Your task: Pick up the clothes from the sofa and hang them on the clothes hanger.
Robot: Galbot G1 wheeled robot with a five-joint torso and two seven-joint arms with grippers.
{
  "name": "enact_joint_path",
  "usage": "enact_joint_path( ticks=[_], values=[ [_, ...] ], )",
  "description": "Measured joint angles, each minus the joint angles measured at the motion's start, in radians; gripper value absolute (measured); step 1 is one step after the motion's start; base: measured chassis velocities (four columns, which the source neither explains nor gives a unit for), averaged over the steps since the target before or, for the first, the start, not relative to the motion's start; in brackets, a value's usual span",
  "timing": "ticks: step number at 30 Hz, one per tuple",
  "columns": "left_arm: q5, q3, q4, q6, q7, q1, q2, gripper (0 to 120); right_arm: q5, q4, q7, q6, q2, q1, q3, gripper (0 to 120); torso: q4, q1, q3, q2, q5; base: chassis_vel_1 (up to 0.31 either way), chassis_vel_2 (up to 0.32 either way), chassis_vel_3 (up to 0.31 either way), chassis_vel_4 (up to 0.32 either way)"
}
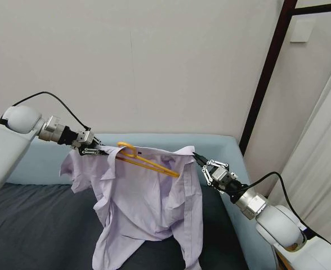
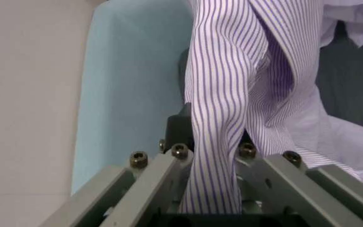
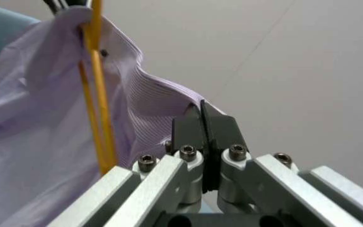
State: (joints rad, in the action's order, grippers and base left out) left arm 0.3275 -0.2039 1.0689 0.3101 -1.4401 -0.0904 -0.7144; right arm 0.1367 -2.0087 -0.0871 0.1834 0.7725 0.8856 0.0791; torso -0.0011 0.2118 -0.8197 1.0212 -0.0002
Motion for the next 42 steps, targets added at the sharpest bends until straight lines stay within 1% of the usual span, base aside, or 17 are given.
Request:
enact_joint_path(
  ticks=[6, 10, 12, 14, 15, 16, 18, 20, 21, 23, 25, 26, 29, 31, 33, 35, 42],
  values=[
    [-0.040, 0.016, 0.018, -0.008, 0.055, 0.009, 0.001, 3, 0.010, -0.063, 0.004, -0.032, -0.005, 0.055, -0.013, 0, -0.0001, 0.000, 0.000, 0.000, 0.0002, 0.000, 0.000, 0.000, 0.000],
    [-0.042, 0.046, 0.048, -0.029, 0.101, 0.063, -0.002, 3, 0.113, -0.107, 0.024, -0.050, 0.003, 0.099, -0.051, 0, -0.0002, 0.000, 0.000, 0.000, 0.0000, 0.000, 0.000, 0.000, 0.000],
    [-0.031, 0.054, 0.056, -0.035, 0.107, 0.078, -0.002, 3, 0.128, -0.108, 0.026, -0.043, 0.007, 0.102, -0.062, 0, -0.0002, 0.000, 0.000, 0.000, 0.0000, 0.000, 0.000, 0.000, 0.000],
    [0.025, 0.088, 0.090, -0.067, 0.119, 0.157, -0.005, 3, 0.148, -0.096, 0.031, -0.008, 0.029, 0.103, -0.085, 0, 0.0000, 0.000, 0.000, 0.000, -0.0002, 0.000, 0.000, 0.000, 0.000],
    [0.043, 0.099, 0.101, -0.077, 0.120, 0.183, -0.007, 3, 0.149, -0.087, 0.033, 0.002, 0.037, 0.103, -0.089, 0, 0.0000, 0.000, 0.000, 0.000, -0.0001, 0.000, 0.000, 0.000, 0.000],
    [0.043, 0.099, 0.101, -0.077, 0.120, 0.183, -0.007, 3, 0.149, -0.087, 0.033, 0.002, 0.037, 0.103, -0.089, 0, 0.0000, 0.000, 0.000, 0.000, -0.0001, 0.000, 0.000, 0.000, 0.000],
    [0.105, 0.140, 0.136, -0.108, 0.121, 0.281, -0.015, 3, 0.149, -0.064, 0.041, 0.020, 0.056, 0.104, -0.096, 0, 0.0000, 0.000, 0.000, 0.000, 0.0000, 0.000, 0.000, 0.000, 0.000],
    [0.144, 0.174, 0.162, -0.128, 0.120, 0.366, -0.026, 3, 0.146, -0.044, 0.055, 0.028, 0.075, 0.108, -0.096, 0, 0.0001, 0.000, 0.000, 0.000, -0.0004, 0.000, 0.000, 0.000, 0.000],
    [0.144, 0.174, 0.162, -0.128, 0.120, 0.366, -0.026, 3, 0.146, -0.044, 0.055, 0.028, 0.075, 0.108, -0.096, 0, 0.0001, 0.000, 0.000, 0.000, -0.0004, 0.000, 0.000, 0.000, 0.000],
    [0.173, 0.203, 0.181, -0.139, 0.129, 0.454, -0.043, 3, 0.143, -0.034, 0.064, 0.031, 0.088, 0.115, -0.095, 0, 0.0002, 0.000, 0.000, 0.000, 0.0000, 0.000, 0.000, 0.000, 0.000],
    [0.188, 0.225, 0.183, -0.139, 0.148, 0.509, -0.060, 3, 0.134, -0.033, 0.064, 0.031, 0.094, 0.128, -0.094, 0, 0.0002, 0.000, 0.000, 0.000, -0.0004, 0.000, 0.000, 0.000, 0.000],
    [0.188, 0.225, 0.183, -0.139, 0.148, 0.509, -0.060, 3, 0.134, -0.033, 0.064, 0.031, 0.094, 0.128, -0.094, 0, 0.0002, 0.000, 0.000, 0.000, -0.0004, 0.000, 0.000, 0.000, 0.000],
    [0.223, 0.247, 0.179, -0.130, 0.204, 0.559, -0.079, 3, 0.102, -0.035, 0.061, 0.031, 0.099, 0.164, -0.089, 0, 0.0000, 0.000, 0.000, 0.000, 0.0000, 0.000, 0.000, 0.000, 0.000],
    [0.234, 0.249, 0.179, -0.128, 0.220, 0.566, -0.082, 3, 0.092, -0.039, 0.058, 0.031, 0.100, 0.177, -0.089, 0, 0.0000, 0.000, 0.000, 0.000, -0.0001, 0.000, 0.000, 0.000, 0.000],
    [0.265, 0.252, 0.179, -0.124, 0.267, 0.579, -0.086, 3, 0.063, -0.053, 0.045, 0.031, 0.102, 0.212, -0.090, 0, -0.0002, 0.000, 0.000, 0.000, 0.0000, 0.000, 0.000, 0.000, 0.000],
    [0.282, 0.252, 0.185, -0.123, 0.291, 0.580, -0.086, 3, 0.049, -0.061, 0.035, 0.031, 0.104, 0.233, -0.095, 0, -0.0001, 0.000, 0.000, 0.000, 0.0000, 0.000, 0.000, 0.000, 0.000],
    [0.299, 0.246, 0.227, -0.125, 0.300, 0.578, -0.066, 3, 0.021, -0.062, 0.050, 0.020, 0.121, 0.252, -0.103, 0, -0.0002, 0.000, 0.000, 0.000, 0.0000, 0.000, 0.000, 0.000, 0.000]
  ],
)
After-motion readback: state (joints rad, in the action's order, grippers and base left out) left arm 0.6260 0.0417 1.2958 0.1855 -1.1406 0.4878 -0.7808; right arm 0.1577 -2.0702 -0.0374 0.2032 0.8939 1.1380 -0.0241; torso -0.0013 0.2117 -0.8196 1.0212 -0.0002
